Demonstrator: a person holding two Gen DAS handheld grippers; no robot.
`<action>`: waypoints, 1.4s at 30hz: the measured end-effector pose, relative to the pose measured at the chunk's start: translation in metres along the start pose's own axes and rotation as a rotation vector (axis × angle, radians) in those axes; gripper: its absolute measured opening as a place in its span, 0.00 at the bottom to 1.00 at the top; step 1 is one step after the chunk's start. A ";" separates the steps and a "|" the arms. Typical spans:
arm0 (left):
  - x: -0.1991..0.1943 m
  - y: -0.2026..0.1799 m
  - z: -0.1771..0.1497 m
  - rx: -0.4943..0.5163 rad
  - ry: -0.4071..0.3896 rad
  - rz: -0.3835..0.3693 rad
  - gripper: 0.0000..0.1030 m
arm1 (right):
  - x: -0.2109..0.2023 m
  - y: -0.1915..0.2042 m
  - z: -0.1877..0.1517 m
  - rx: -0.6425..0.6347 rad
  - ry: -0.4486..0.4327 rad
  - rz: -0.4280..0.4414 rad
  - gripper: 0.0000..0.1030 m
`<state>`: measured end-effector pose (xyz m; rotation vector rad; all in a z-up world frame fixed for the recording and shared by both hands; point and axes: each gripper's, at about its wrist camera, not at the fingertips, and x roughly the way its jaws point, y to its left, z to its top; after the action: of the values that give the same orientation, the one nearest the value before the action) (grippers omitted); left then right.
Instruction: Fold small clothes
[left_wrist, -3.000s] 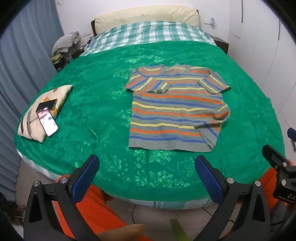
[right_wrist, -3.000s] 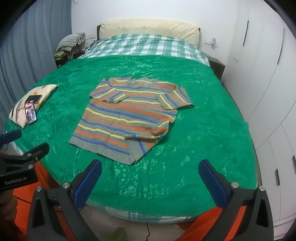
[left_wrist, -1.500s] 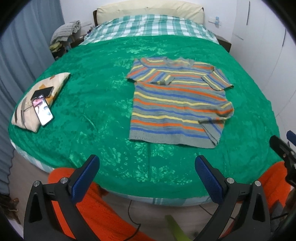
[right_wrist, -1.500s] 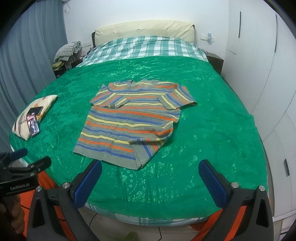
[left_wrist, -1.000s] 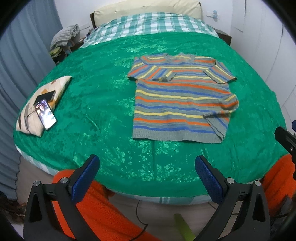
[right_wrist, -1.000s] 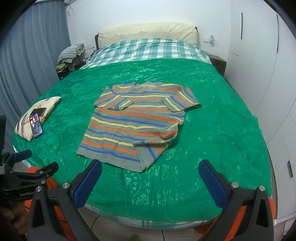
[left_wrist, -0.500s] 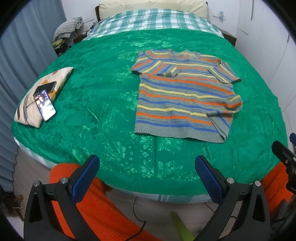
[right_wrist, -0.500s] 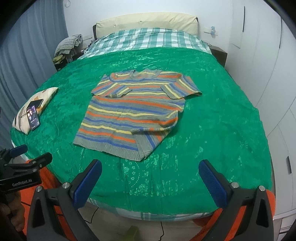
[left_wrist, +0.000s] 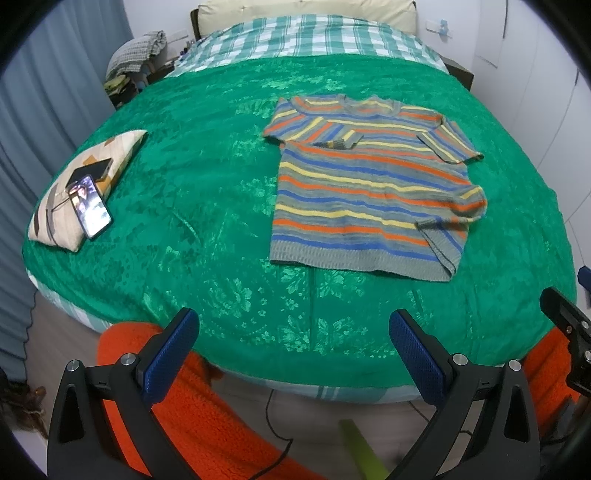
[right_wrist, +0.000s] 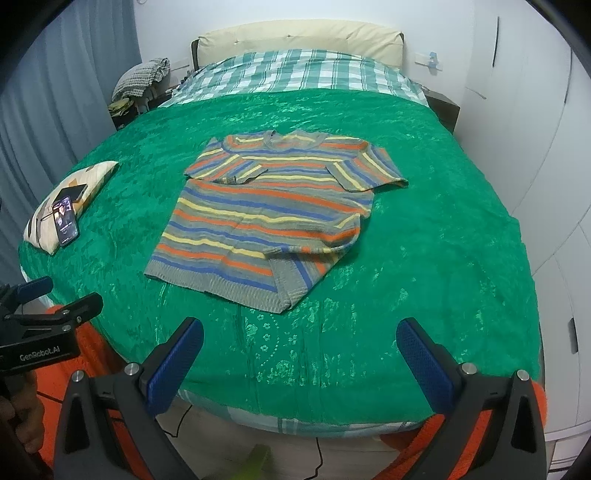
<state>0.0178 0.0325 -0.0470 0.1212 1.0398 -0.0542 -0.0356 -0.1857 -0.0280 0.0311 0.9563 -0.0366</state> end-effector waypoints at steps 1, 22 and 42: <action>0.001 0.001 0.000 0.001 0.001 0.001 1.00 | 0.001 -0.002 0.000 0.005 0.002 0.013 1.00; 0.069 0.070 -0.028 -0.199 0.133 0.057 1.00 | 0.223 -0.048 0.055 0.639 0.272 0.216 0.93; 0.171 0.080 0.021 -0.205 0.126 -0.190 0.98 | 0.146 -0.179 -0.054 0.675 0.193 0.287 0.55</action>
<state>0.1303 0.1115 -0.1782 -0.1622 1.1741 -0.1128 -0.0040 -0.3652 -0.1807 0.8055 1.0879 -0.0910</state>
